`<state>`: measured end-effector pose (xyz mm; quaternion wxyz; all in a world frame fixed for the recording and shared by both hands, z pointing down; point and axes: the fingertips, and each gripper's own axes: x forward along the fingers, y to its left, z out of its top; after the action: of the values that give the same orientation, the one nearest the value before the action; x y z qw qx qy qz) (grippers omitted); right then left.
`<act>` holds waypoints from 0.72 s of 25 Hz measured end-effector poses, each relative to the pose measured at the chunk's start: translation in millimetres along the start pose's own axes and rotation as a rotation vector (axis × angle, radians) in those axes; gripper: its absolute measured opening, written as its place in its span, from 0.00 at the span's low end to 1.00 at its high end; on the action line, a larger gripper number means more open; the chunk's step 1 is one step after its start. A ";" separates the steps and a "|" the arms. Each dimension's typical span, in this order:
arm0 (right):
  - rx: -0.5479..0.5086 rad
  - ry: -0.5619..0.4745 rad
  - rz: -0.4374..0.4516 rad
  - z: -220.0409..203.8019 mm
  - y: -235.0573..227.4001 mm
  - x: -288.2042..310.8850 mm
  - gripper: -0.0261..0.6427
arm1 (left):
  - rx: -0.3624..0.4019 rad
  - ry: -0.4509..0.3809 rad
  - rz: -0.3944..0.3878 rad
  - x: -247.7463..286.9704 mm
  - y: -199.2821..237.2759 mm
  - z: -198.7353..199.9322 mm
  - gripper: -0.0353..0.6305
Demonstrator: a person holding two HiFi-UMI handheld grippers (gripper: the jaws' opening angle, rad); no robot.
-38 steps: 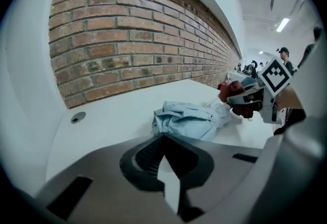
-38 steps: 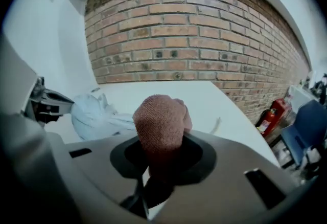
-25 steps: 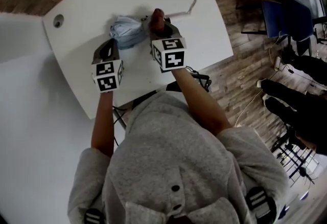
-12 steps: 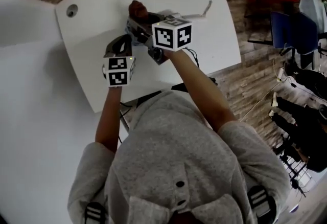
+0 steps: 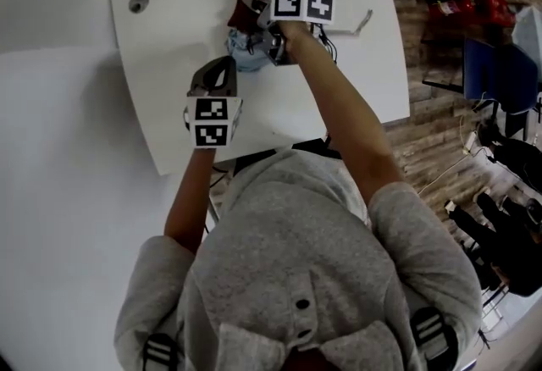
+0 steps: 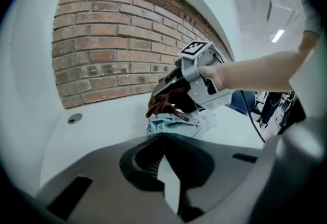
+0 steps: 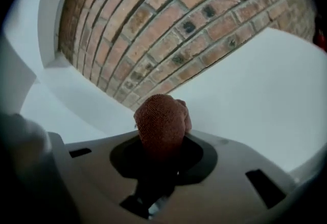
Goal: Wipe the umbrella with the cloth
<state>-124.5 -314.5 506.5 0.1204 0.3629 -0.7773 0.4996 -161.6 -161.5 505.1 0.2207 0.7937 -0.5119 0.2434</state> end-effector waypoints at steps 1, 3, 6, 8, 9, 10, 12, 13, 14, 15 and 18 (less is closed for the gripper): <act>-0.067 0.042 -0.053 -3.0 -10.9 -1.4 0.19 | 0.003 -0.001 -0.003 1.2 -3.4 2.3 0.08; -0.186 0.111 -0.129 -5.5 -27.6 -7.4 0.19 | 0.007 0.002 -0.004 5.9 -10.6 7.9 0.08; -0.334 0.202 -0.191 -4.5 -42.8 -22.5 0.19 | 0.008 0.017 0.006 10.0 -18.9 18.9 0.08; -0.431 0.258 -0.217 2.0 -51.4 -33.3 0.19 | 0.019 0.031 0.015 13.7 -21.4 30.0 0.08; -0.475 0.279 -0.227 3.3 -56.6 -37.5 0.19 | 0.023 0.037 0.020 15.8 -21.5 32.1 0.08; -0.515 0.296 -0.237 1.3 -62.4 -40.1 0.19 | 0.024 0.042 0.025 17.4 -20.6 30.1 0.08; -0.591 0.324 -0.256 -5.9 -75.9 -44.7 0.19 | 0.033 0.054 0.040 19.2 -18.6 21.8 0.08; -0.628 0.336 -0.266 -7.8 -83.4 -48.8 0.19 | 0.043 0.060 0.050 19.9 -18.3 19.0 0.08; -0.660 0.348 -0.275 -8.5 -91.6 -53.9 0.19 | 0.052 0.066 0.058 20.6 -18.4 17.0 0.08; -0.687 0.357 -0.284 -8.5 -100.5 -60.0 0.19 | 0.057 0.071 0.065 21.4 -18.5 15.2 0.08; -0.751 0.377 -0.331 -5.3 -133.7 -84.0 0.19 | 0.056 0.079 0.082 23.8 -17.2 12.5 0.08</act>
<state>25.5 -304.3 555.0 0.4617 0.3162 -0.8006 0.2143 -135.3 -179.2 508.1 0.2082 0.7678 -0.5278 0.2976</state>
